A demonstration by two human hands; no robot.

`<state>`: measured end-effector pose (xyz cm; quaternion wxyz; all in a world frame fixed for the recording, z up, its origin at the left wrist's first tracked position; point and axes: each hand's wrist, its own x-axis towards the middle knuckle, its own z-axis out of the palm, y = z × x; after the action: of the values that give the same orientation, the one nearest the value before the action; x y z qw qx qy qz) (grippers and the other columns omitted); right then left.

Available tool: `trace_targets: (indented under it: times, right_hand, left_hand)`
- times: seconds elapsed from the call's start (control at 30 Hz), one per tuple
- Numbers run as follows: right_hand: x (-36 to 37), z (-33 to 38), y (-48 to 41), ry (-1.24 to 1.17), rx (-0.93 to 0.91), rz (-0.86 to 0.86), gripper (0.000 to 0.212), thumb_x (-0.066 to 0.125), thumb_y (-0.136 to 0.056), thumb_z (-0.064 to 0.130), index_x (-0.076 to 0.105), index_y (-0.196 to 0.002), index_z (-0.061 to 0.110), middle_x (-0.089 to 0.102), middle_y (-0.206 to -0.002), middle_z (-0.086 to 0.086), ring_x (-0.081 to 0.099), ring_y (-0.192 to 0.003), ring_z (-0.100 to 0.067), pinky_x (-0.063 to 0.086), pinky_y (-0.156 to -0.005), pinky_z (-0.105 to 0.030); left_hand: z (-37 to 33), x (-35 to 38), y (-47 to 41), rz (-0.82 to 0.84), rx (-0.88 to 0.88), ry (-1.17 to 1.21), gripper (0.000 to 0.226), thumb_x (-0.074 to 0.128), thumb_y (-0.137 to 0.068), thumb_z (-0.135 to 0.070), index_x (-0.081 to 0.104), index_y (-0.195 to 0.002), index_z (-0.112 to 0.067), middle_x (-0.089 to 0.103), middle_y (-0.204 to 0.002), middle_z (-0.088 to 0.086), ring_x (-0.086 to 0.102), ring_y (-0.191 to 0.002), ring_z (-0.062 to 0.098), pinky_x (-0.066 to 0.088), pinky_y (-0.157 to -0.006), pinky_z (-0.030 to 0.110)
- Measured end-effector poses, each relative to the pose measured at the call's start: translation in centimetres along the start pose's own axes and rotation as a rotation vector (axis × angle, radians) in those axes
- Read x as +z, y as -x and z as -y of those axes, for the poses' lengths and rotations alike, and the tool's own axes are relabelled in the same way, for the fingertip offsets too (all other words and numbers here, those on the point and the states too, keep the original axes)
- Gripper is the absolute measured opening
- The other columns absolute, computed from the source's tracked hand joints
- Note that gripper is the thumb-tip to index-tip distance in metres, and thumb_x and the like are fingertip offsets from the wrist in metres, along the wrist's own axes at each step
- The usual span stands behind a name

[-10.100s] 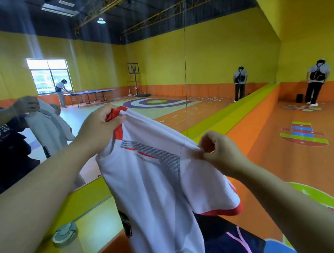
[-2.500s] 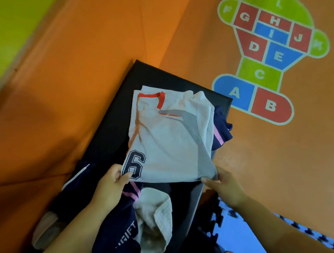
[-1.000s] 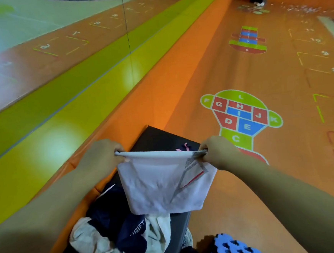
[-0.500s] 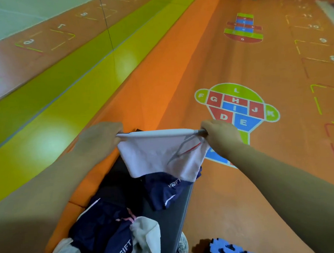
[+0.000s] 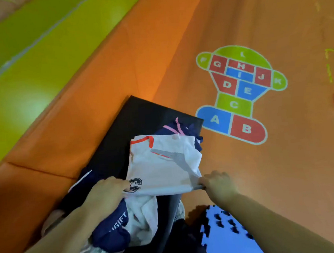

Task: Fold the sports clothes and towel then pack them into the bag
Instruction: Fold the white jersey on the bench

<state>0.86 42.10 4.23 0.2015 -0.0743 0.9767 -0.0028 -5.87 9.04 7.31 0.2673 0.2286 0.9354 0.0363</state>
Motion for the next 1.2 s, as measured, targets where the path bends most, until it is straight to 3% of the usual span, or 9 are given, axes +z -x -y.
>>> trace_targets:
  times: [0.07,0.13,0.23,0.47,0.57,0.77,0.9,1.0,1.2]
  right_hand:
    - [0.6,1.5,1.2,0.027,0.004,0.123,0.045,0.089,-0.038,0.019,0.048,-0.052,0.029,0.042,-0.046,0.01,0.036,-0.048,-0.018,0.023,-0.049,-0.027]
    - [1.1,2.1,1.6,-0.04,-0.015,0.125,0.012,0.07,-0.075,0.018,0.061,-0.076,0.025,0.055,-0.069,0.005,0.041,-0.069,-0.023,0.026,-0.063,-0.032]
    - [1.4,1.7,1.2,-0.159,0.024,0.226,0.02,0.043,-0.094,0.016,0.061,-0.1,0.023,0.058,-0.091,0.0,0.042,-0.089,-0.025,0.024,-0.071,-0.032]
    - [0.7,-1.1,-3.3,-0.459,0.124,0.236,0.017,0.048,-0.096,0.025,0.062,-0.106,0.022,0.064,-0.104,-0.003,0.055,-0.09,-0.024,0.043,-0.072,-0.036]
    - [-0.1,-2.5,-6.6,-0.577,0.158,0.212,0.016,0.05,-0.093,0.017,0.063,-0.103,0.015,0.066,-0.1,-0.009,0.055,-0.085,-0.027,0.041,-0.069,-0.035]
    - [0.3,-5.2,-14.3,-0.561,0.207,0.096,0.017,0.048,-0.094,0.021,0.062,-0.101,0.014,0.065,-0.097,-0.005,0.058,-0.09,-0.031,0.046,-0.074,-0.036]
    - [2.6,-6.2,-17.3,-0.682,0.409,-0.038,0.025,0.052,-0.094,0.029,0.059,-0.116,0.021,0.063,-0.111,-0.004,0.058,-0.096,-0.026,0.047,-0.081,-0.034]
    - [4.9,-6.0,-16.8,-0.73,0.515,-0.114,0.036,0.059,-0.091,0.027,0.052,-0.124,0.014,0.054,-0.122,-0.006,0.051,-0.109,-0.027,0.04,-0.085,-0.032]
    - [9.4,-4.0,-13.2,-0.961,0.625,0.071,0.066,0.063,-0.084,0.049,0.039,-0.133,0.013,0.044,-0.131,-0.003,0.049,-0.114,-0.022,0.046,-0.093,-0.042]
  left_hand:
    - [0.3,2.7,0.8,0.077,-0.035,0.026,0.015,0.053,-0.086,-0.024,0.056,-0.099,-0.032,0.06,-0.098,-0.004,0.057,-0.093,0.02,0.047,-0.078,0.034]
    - [0.8,4.2,1.2,0.119,-0.052,0.079,0.015,0.053,-0.087,-0.023,0.058,-0.099,-0.031,0.058,-0.098,-0.008,0.056,-0.094,0.019,0.047,-0.08,0.035]
    - [0.9,4.1,0.6,0.123,-0.025,0.169,0.01,0.056,-0.089,-0.021,0.06,-0.097,-0.026,0.051,-0.091,-0.012,0.053,-0.093,0.013,0.044,-0.078,0.029]
    - [1.9,1.2,-4.3,0.069,-0.076,0.355,0.008,0.059,-0.088,-0.021,0.062,-0.086,-0.028,0.064,-0.083,-0.01,0.059,-0.076,0.004,0.049,-0.07,0.029]
    - [2.8,0.0,-7.9,0.021,-0.094,0.38,0.012,0.057,-0.089,-0.017,0.062,-0.091,-0.028,0.063,-0.081,-0.008,0.058,-0.073,0.005,0.047,-0.065,0.026]
    - [4.1,-1.7,-16.7,-0.05,-0.159,0.439,0.006,0.06,-0.09,-0.023,0.059,-0.096,-0.026,0.061,-0.087,-0.006,0.057,-0.08,0.011,0.044,-0.068,0.024]
    - [4.4,0.1,-20.3,-0.129,-0.274,0.477,0.025,0.061,-0.089,-0.019,0.058,-0.115,-0.02,0.061,-0.104,-0.004,0.056,-0.088,0.008,0.041,-0.076,0.022]
    - [3.9,2.5,-20.3,-0.173,-0.346,0.523,0.04,0.065,-0.086,-0.023,0.053,-0.123,-0.017,0.058,-0.112,0.001,0.056,-0.09,0.011,0.044,-0.078,0.025]
    - [3.8,8.5,-17.9,0.027,-0.604,0.765,0.067,0.066,-0.08,-0.046,0.042,-0.135,-0.016,0.051,-0.131,0.005,0.055,-0.111,0.023,0.049,-0.09,0.04]
